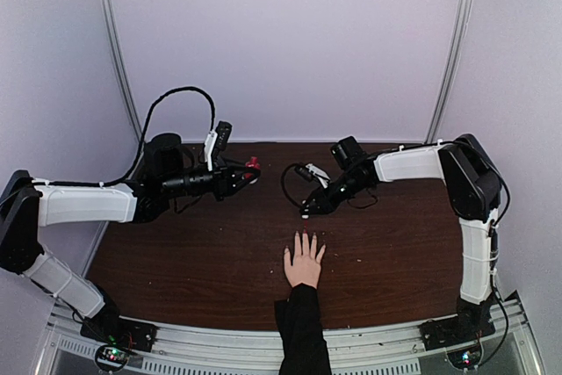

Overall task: Paint the nails
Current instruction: Paint the hand on the nail.

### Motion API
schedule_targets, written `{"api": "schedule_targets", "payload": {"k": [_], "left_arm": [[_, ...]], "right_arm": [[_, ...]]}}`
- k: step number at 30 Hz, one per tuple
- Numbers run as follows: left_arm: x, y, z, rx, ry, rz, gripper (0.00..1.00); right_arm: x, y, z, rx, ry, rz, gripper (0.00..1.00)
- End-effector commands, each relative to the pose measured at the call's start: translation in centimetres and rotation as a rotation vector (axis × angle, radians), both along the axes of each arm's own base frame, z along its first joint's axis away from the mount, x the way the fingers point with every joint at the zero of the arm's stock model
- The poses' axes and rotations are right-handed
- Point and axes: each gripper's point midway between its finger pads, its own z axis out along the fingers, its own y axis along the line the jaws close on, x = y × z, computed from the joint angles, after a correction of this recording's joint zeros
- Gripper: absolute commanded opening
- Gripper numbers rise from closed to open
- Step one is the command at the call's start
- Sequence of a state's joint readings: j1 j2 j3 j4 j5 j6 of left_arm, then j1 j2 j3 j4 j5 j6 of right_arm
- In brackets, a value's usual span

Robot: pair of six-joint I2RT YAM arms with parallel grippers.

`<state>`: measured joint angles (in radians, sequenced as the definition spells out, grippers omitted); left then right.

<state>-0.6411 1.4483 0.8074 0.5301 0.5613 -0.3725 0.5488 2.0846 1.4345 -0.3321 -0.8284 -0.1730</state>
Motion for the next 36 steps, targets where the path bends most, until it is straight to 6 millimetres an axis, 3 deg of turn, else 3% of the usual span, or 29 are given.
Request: {"api": "schedule_targets", "payload": {"k": [1, 9, 17, 25, 36], "left_arm": [[0.4, -0.1, 1.3, -0.032, -0.051, -0.001, 0.00], [0.4, -0.1, 1.3, -0.033, -0.051, -0.001, 0.00], [0.3, 0.0, 1.6, -0.039, -0.053, -0.002, 0.00], [0.2, 0.1, 1.6, -0.041, -0.051, -0.005, 0.00], [0.1, 0.1, 1.6, -0.041, -0.051, -0.007, 0.00]], "right_arm": [[1.1, -0.2, -0.4, -0.008, -0.013, -0.029, 0.00], [1.3, -0.3, 0.1, -0.005, -0.033, -0.045, 0.00], [1.5, -0.6, 1.9, 0.022, -0.068, -0.058, 0.00], [0.3, -0.8, 3.5, 0.049, -0.073, -0.029, 0.00], [-0.8, -0.6, 2.9, 0.063, -0.017, 0.013, 0.00]]}}
